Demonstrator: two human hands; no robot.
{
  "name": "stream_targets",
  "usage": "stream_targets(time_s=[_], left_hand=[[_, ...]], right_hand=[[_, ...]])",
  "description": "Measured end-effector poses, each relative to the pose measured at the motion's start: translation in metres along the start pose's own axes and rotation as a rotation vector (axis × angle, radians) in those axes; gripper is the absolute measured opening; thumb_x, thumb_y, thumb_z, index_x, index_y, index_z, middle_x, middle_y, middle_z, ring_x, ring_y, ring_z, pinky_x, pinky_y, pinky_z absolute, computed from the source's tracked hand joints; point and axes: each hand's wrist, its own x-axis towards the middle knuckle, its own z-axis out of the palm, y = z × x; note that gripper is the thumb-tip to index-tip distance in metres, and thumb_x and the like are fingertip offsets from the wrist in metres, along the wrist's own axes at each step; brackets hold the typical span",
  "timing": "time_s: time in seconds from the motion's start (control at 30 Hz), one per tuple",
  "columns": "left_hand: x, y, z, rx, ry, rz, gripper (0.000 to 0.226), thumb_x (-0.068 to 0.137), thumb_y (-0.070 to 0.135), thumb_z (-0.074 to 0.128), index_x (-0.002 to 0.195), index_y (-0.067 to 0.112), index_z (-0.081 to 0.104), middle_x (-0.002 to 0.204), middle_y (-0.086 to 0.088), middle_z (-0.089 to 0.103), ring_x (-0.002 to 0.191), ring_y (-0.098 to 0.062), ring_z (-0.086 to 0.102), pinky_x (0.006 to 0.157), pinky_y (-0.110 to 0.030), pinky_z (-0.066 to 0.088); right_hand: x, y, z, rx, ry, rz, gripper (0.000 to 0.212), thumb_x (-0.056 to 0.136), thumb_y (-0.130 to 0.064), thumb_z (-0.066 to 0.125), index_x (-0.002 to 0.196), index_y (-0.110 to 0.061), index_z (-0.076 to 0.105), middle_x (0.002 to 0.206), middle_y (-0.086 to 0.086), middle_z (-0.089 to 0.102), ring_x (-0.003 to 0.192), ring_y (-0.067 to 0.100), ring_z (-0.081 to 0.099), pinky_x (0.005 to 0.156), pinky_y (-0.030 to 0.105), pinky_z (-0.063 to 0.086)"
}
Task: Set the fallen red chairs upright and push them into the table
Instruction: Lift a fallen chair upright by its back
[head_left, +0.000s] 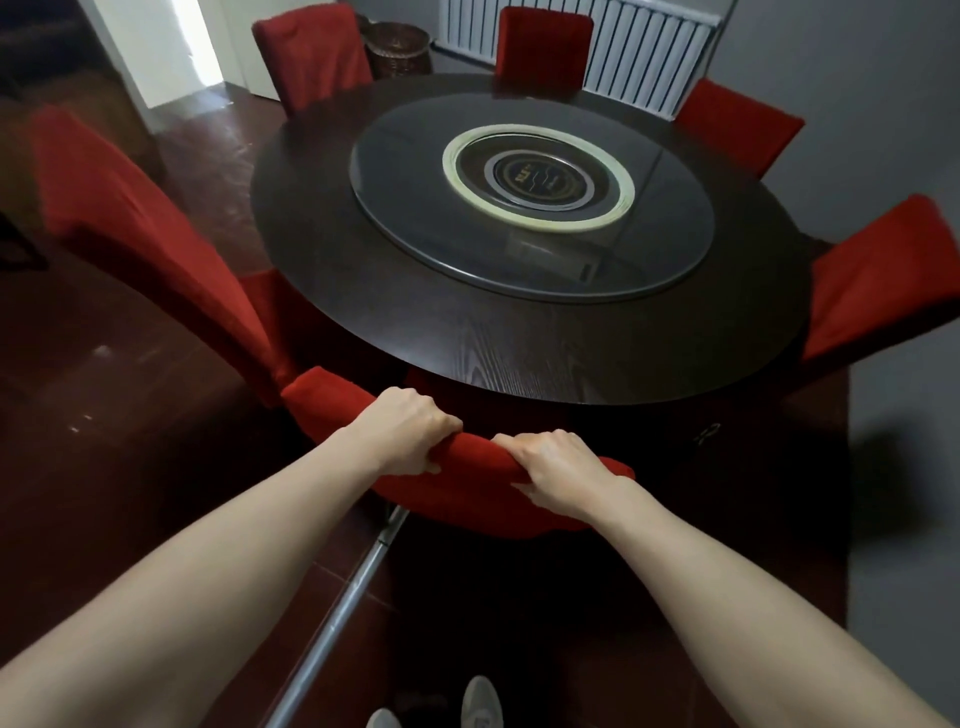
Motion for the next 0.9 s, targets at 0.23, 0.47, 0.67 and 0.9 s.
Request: stream_targets(time_s=[0.23,0.47,0.67,0.9], left_hand=[[-0.016,-0.013,0.006,0.014,-0.003,-0.013,0.041,0.075,0.053,0.07,0.11,0.032,0.06,0.091,0.002,0.07,0.089,-0.025,0.068,0.07,-0.034,0.049],[-0.016,-0.01,0.01,0.012,0.049,-0.019,0.041,0.075,0.054,0.069,0.109,0.032,0.061,0.088,0.001,0.07,0.085,-0.026,0.068,0.064,-0.032,0.045],[-0.012,-0.009,0.01,0.017,0.06,-0.015,0.046,0.077,0.056,0.067,0.114,0.031,0.059,0.09,0.001,0.071,0.086,-0.026,0.068,0.066,-0.032,0.048],[-0.011,-0.016,0.014,0.032,0.095,0.006,0.044,0.08,0.057,0.062,0.117,0.035,0.058,0.089,0.003,0.071,0.085,-0.023,0.069,0.066,-0.032,0.05]], right_hand=[[0.009,-0.013,0.009,-0.028,0.044,-0.079,0.045,0.08,-0.026,0.062,0.122,-0.028,0.048,0.103,-0.006,0.064,0.089,0.025,0.065,0.073,0.038,0.05],[0.009,-0.006,0.003,-0.066,0.036,-0.124,0.046,0.083,-0.029,0.062,0.127,-0.028,0.048,0.105,-0.007,0.063,0.09,0.02,0.065,0.076,0.037,0.05],[0.011,0.0,0.0,-0.074,0.02,-0.136,0.043,0.086,-0.029,0.061,0.127,-0.028,0.048,0.102,-0.007,0.062,0.089,0.021,0.065,0.076,0.037,0.05],[0.017,0.003,0.003,-0.078,0.041,-0.155,0.043,0.086,-0.028,0.061,0.126,-0.027,0.048,0.1,-0.006,0.063,0.087,0.022,0.065,0.074,0.036,0.049]])
